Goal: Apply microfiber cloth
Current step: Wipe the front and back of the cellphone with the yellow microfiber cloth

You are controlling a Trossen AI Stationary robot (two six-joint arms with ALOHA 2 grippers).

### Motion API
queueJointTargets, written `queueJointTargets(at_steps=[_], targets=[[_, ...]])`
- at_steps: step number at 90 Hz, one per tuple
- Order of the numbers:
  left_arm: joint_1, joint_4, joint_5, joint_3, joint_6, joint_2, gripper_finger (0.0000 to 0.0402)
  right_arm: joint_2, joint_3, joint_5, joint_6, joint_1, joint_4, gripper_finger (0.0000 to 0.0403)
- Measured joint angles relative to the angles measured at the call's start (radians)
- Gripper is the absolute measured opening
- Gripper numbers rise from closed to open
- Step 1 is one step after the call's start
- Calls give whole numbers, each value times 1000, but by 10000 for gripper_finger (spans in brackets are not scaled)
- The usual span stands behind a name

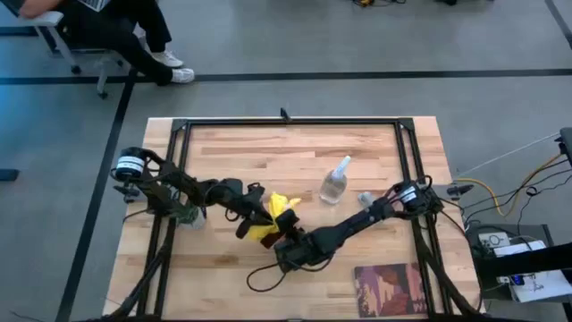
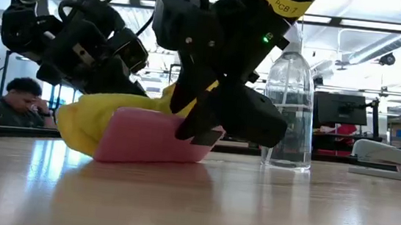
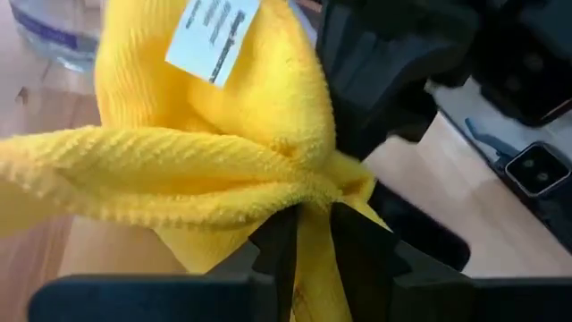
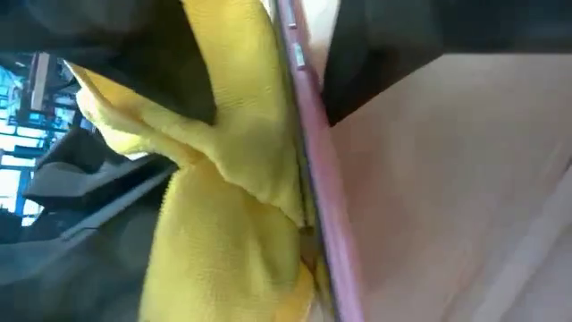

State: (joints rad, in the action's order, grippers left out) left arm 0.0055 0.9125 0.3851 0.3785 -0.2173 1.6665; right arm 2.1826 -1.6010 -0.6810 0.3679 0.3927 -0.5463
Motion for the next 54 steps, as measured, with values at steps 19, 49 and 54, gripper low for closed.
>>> queueJointTargets(at_steps=[19,49,54], targets=[[1,-11,26,0,3,0,59,0,1,144,-13,-14,-48,50],[1,-67,23,-1,35,0,59,0,-22,82,12,-32,-48,27],[1,-82,18,-1,45,0,59,1,-35,80,24,-36,-49,30]])
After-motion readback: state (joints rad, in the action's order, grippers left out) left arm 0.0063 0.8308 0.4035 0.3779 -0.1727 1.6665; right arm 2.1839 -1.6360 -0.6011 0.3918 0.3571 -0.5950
